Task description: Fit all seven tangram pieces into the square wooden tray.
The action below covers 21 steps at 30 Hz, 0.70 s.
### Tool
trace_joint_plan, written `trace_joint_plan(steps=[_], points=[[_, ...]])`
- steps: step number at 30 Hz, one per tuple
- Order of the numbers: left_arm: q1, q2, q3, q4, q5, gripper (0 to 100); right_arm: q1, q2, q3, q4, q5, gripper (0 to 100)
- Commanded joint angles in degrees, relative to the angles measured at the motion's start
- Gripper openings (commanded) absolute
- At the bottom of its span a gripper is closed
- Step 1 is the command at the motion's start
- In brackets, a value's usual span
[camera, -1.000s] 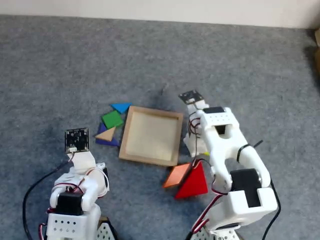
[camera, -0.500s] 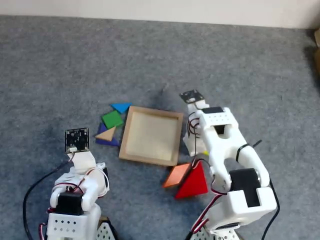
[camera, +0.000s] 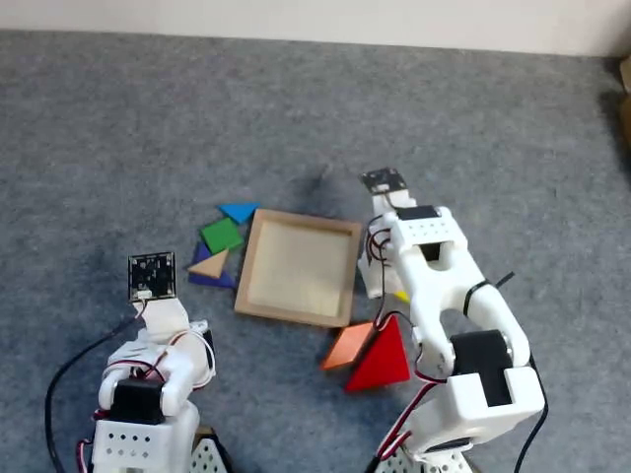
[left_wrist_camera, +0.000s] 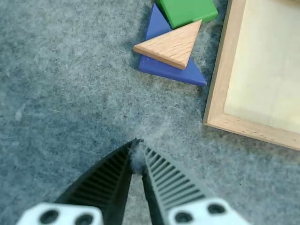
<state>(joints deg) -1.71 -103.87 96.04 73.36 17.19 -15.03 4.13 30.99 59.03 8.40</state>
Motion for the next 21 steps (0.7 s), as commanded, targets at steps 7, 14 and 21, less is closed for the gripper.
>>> trace_joint_plan(steps=[7, 14, 21], points=[[-0.5, -0.2, 1.1, 0.3, -0.4, 1, -0.6, -0.4, -3.7, -0.8, -2.8, 37.8], [-0.5, -0.2, 1.1, 0.3, -0.4, 1, -2.2, -0.6, -5.4, -0.6, -6.3, 37.8], [-0.5, -0.2, 1.1, 0.3, -0.4, 1, -2.6, -0.4, -6.1, -0.8, -6.4, 37.8]])
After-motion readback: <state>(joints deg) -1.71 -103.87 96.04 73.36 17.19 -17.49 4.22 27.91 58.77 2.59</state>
